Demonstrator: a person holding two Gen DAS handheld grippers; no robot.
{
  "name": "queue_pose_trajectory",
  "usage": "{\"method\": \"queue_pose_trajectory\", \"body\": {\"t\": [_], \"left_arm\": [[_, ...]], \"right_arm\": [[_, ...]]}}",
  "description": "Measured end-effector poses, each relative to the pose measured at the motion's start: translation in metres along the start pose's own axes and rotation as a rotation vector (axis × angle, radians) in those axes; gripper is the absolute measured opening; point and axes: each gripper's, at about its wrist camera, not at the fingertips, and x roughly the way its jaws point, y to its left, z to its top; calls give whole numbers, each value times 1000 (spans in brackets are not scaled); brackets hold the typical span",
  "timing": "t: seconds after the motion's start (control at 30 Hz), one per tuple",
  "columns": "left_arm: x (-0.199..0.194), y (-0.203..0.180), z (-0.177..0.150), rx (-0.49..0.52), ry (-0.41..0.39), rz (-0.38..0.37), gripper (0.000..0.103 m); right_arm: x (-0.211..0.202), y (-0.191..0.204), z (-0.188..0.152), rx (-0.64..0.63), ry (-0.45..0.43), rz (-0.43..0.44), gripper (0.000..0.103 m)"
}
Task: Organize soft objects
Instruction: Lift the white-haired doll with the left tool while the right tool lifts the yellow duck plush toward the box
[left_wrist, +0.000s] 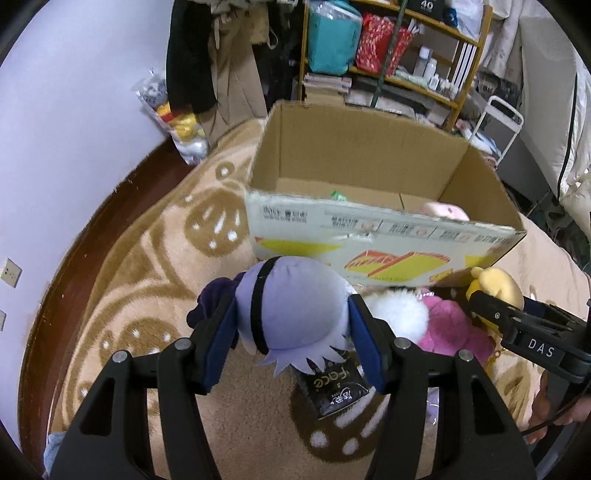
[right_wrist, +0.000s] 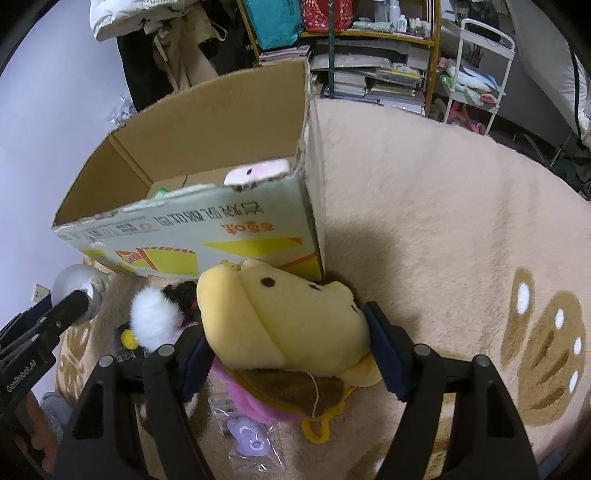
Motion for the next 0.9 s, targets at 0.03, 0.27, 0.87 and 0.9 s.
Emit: {"method": "queue_pose_trajectory", "body": {"t": [0.03, 0.27, 0.87, 0.9], "left_arm": [[-2, 0, 0, 1, -9, 1, 59], [-34, -5, 2, 29, -129, 12, 59], [-111, -13, 4, 99, -524, 12, 59], [-112, -15, 5, 109, -535, 17, 59]], "right_arm": [[-3, 1, 0, 0, -7, 1, 79], [-23, 1, 1, 7, -72, 12, 78], [-102, 19, -2, -37, -469, 22, 77], [-106, 21, -1, -47, -492, 25, 77]]}}
